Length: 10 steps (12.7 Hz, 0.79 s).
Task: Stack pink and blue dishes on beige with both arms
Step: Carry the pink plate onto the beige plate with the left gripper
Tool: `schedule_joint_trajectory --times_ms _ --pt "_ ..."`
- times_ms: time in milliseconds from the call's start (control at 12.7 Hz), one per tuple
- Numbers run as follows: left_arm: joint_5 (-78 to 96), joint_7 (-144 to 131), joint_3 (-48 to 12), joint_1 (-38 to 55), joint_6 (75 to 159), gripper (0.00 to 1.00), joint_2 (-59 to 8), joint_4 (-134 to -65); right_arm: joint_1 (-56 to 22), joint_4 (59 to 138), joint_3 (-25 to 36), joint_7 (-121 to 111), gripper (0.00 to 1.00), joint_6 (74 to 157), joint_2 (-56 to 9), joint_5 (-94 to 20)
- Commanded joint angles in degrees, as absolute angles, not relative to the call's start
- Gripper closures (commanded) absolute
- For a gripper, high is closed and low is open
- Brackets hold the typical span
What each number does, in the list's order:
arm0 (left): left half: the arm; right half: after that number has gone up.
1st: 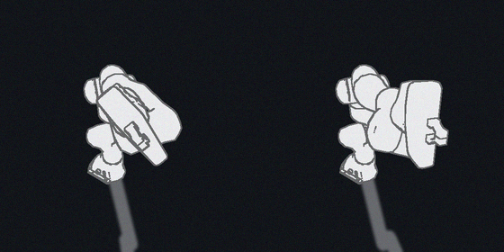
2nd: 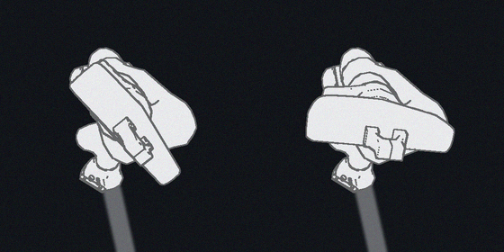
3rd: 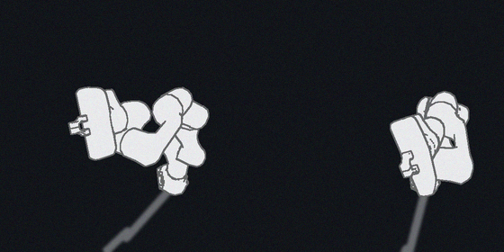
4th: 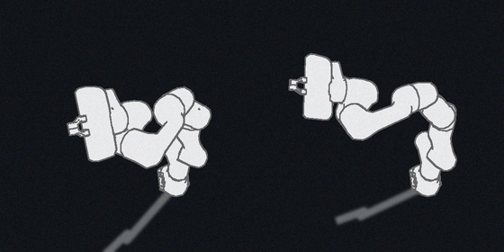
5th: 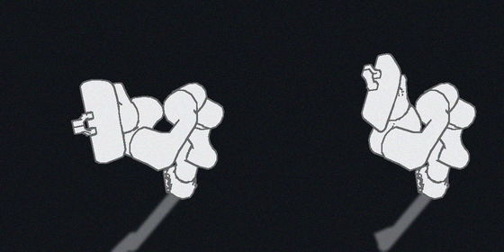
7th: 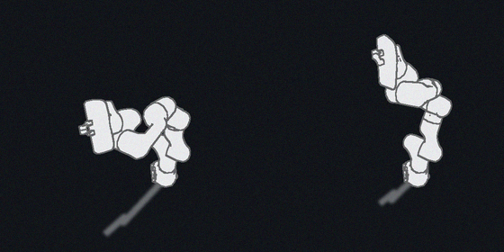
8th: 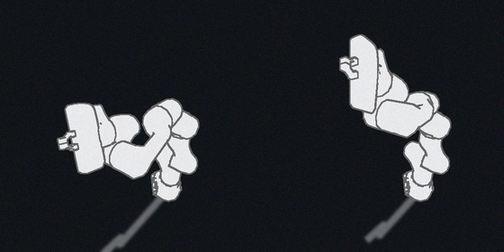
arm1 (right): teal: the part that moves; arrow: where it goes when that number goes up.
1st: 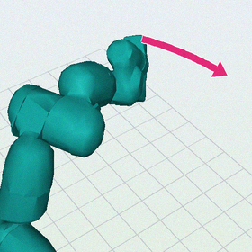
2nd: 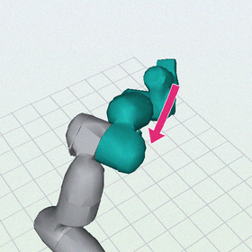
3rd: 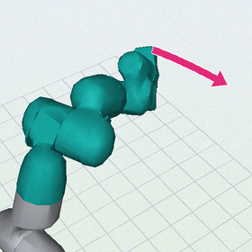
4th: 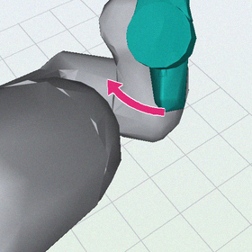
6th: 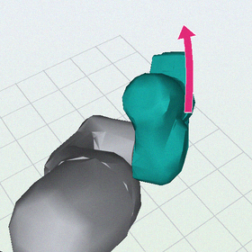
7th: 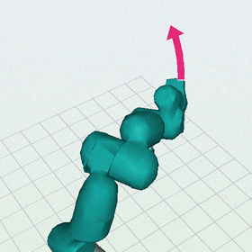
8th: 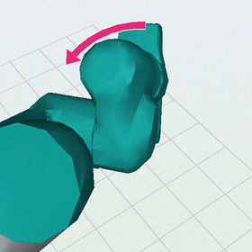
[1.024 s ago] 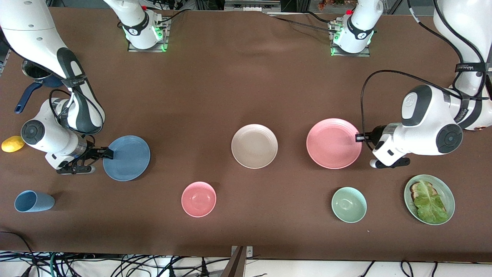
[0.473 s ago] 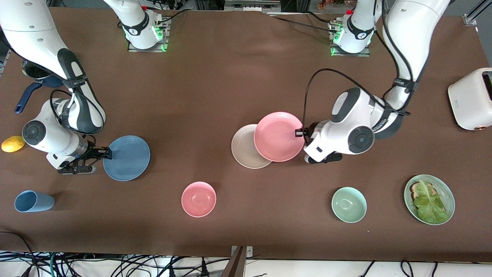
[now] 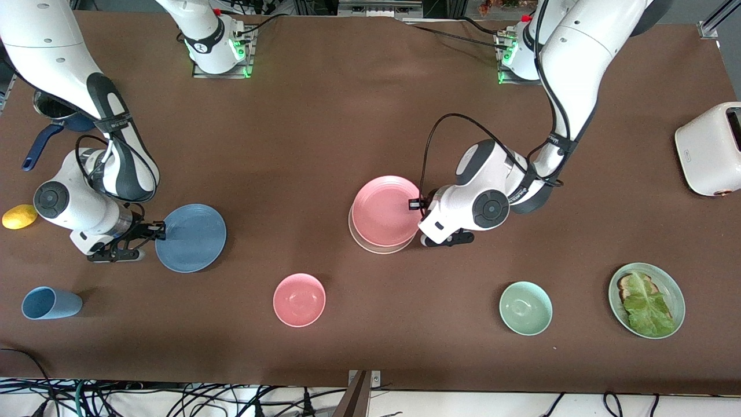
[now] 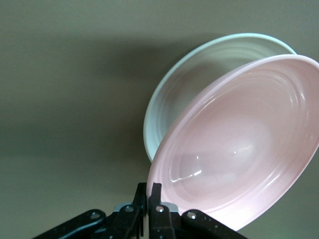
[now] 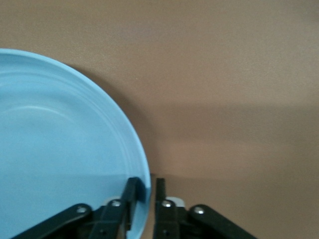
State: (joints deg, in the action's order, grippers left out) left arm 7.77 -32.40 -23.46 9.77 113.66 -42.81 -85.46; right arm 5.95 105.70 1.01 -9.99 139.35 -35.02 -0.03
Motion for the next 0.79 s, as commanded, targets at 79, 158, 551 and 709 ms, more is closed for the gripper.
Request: schedule_joint_trajectory --times_ms 79,158,551,709 --pt "8.9 -33.7 -23.0 11.9 114.7 1.0 -44.7 -83.2 6.8 105.8 0.3 -11.5 0.91 139.5 -35.0 -1.2" --pt "8.9 -34.6 -23.0 12.0 116.4 1.0 -45.5 -83.1 6.9 105.8 0.3 -11.5 0.91 139.5 -35.0 -1.2" --pt "8.8 -35.2 -23.0 12.0 117.2 1.0 -45.7 -83.2 6.8 105.9 0.3 -11.6 1.0 139.3 -35.0 -1.2" --pt "8.4 -34.5 -22.9 11.2 117.2 1.0 -45.5 -83.2 6.7 105.8 0.1 -12.2 1.0 138.2 -34.2 -1.2"
